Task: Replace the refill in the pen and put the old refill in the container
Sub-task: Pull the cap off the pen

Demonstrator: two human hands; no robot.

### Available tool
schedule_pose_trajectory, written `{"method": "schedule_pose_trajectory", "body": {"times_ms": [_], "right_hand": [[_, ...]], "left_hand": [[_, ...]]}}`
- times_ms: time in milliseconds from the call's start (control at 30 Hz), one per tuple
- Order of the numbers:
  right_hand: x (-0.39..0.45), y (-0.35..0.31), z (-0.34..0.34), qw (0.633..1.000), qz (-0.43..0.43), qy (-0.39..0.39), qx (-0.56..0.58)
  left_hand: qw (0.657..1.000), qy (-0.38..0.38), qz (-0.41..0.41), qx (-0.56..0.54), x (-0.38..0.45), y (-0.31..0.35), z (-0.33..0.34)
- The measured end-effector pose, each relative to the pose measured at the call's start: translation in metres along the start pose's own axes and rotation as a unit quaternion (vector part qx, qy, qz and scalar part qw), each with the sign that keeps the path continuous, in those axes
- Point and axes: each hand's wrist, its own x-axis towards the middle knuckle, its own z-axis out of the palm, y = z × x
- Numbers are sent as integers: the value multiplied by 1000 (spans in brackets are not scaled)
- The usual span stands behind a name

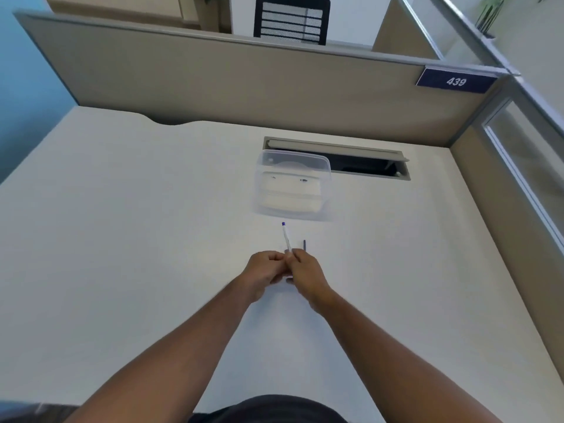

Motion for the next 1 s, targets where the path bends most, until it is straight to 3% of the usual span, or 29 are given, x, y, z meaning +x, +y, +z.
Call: {"method": "schedule_pose_trajectory", "body": {"times_ms": [133, 267, 367, 467, 567, 633, 767, 833, 933, 1000], "right_hand": [[-4, 1, -5, 995, 46, -4, 89], [-9, 2, -8, 996, 62, -13, 60], [-14, -2, -9, 983, 106, -96, 115], [-20, -9, -11, 932, 162, -187, 265], [-25, -13, -13, 881, 203, -243, 351], [-25, -13, -14, 881, 206, -236, 354], [-19, -13, -11, 970, 139, -126, 155], [-17, -15, -3, 992, 104, -61, 32], [-16, -11, 7, 986, 38, 26, -160], [-18, -2, 8, 944, -24, 52, -324]], "left_hand": [[994, -41, 43, 90, -10, -1, -2], [991, 92, 79, 62, -5, 4, -14], [996, 21, 39, -75, 0, 10, -18], [969, -53, 12, -239, 1, 8, -16], [943, -87, -1, -322, 2, 5, -14], [938, -72, -8, -338, 2, 7, -12], [947, 42, -36, -316, 7, 12, -1], [943, 84, -48, -319, 10, 14, 5], [933, 115, -64, -336, 14, 17, 12], [928, 132, -74, -339, 15, 17, 16]]}}
